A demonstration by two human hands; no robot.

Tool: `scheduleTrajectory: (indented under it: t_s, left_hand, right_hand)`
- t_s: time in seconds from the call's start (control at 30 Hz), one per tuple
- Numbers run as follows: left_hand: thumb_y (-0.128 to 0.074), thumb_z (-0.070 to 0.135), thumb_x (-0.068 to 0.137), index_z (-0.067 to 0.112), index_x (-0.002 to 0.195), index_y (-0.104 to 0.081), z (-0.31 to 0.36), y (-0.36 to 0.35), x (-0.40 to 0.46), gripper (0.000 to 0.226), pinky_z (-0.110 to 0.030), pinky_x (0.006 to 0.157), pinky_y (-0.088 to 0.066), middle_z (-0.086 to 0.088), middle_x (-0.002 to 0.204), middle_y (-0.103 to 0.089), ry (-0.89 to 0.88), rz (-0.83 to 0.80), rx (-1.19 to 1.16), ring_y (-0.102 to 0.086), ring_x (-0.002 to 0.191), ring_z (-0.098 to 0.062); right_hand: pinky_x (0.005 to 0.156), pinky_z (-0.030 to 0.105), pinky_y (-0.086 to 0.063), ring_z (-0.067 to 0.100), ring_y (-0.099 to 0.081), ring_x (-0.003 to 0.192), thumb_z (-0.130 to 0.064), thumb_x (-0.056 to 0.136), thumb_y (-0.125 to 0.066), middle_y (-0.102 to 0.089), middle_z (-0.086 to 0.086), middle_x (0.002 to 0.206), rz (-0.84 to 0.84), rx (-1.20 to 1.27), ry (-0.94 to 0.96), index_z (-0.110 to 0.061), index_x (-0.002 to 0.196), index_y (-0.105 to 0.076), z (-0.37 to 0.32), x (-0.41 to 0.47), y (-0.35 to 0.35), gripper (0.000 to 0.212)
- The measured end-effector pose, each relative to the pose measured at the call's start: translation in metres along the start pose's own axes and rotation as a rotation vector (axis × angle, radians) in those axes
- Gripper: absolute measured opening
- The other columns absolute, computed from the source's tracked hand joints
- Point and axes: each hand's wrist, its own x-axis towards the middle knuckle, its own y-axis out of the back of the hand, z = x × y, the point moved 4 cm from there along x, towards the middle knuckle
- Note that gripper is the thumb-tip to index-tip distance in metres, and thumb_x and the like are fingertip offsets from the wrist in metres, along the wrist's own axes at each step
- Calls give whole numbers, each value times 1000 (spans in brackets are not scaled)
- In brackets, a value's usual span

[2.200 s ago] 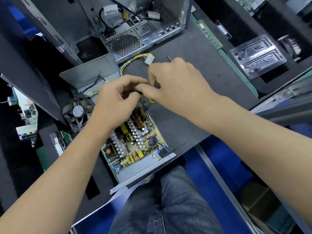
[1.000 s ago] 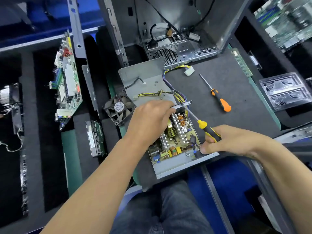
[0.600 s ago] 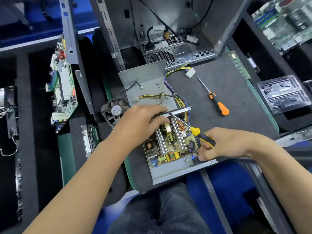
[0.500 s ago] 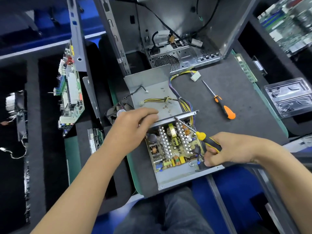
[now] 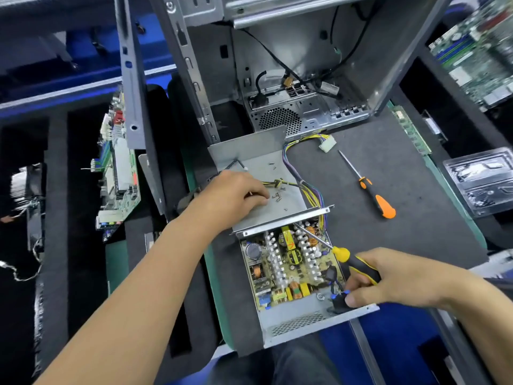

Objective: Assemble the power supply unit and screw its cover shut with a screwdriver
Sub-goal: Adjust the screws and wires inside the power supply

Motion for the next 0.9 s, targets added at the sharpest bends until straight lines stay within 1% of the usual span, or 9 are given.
scheduleTrajectory:
  t_s: [0.1,0.2,0.27,0.33,0.43,0.5,0.57,0.73,0.9]
  left_hand:
    - [-66,24,96,23,116,-75,-1,-7,23,22,-26,96,-41,2,116,-71,22,-121,100,-60,113,-19]
    - [-63,27,98,25,120,-73,-6,-13,31,24,-31,96,-43,-1,116,-66,23,-156,175,-57,113,-24]
    - [-61,30,99,25,120,-73,-7,-17,32,25,-37,95,-44,-2,113,-63,12,-146,191,-56,112,-27]
    - [-59,33,100,24,119,-74,-7,-22,33,25,-39,92,-45,0,110,-60,3,-133,188,-56,110,-27]
    - [-61,39,98,25,117,-74,-6,-25,34,27,-41,90,-47,4,109,-59,-2,-117,177,-56,109,-25]
    - [-62,40,97,26,115,-74,-6,-26,35,26,-40,89,-47,6,109,-61,-9,-97,175,-57,108,-23]
    - [-63,39,96,27,114,-75,-6,-26,35,24,-37,88,-46,7,108,-63,-27,-66,170,-58,108,-22]
    - [-68,32,95,23,107,-79,-3,-28,34,18,-39,85,-48,5,103,-68,-103,-4,125,-62,104,-24]
    - [-65,27,97,15,104,-77,-1,-30,33,18,-45,84,-50,-1,103,-68,-202,33,137,-63,102,-27]
  right_hand:
    - [72,20,-42,9,-53,70,-52,70,-79,-62,-4,73,24,104,11,-13,77,-62,6,-9,7,44]
    - [74,30,-40,14,-52,70,-60,70,-80,-58,5,71,206,195,16,0,79,-62,19,-19,25,64]
    - [78,32,-41,11,-57,72,-58,68,-75,-61,3,70,352,251,29,-3,76,-65,24,-19,34,56]
    - [78,35,-38,13,-50,71,-57,67,-72,-51,3,69,428,261,51,-2,76,-64,24,-14,37,57]
    - [77,36,-38,16,-46,73,-61,68,-70,-51,17,73,452,253,80,-7,76,-67,18,-3,33,55]
    - [82,41,-44,28,-51,75,-61,68,-69,-60,26,83,463,276,93,-9,75,-66,14,0,30,52]
    - [89,44,-47,34,-57,84,-58,70,-69,-63,25,88,477,309,106,-14,73,-66,11,2,29,43]
    - [80,29,-43,3,-62,74,-51,73,-68,-67,6,75,505,338,120,-21,78,-74,8,5,30,31]
    - [77,30,-43,4,-62,73,-52,73,-67,-69,1,75,535,361,135,-22,76,-74,9,3,29,30]
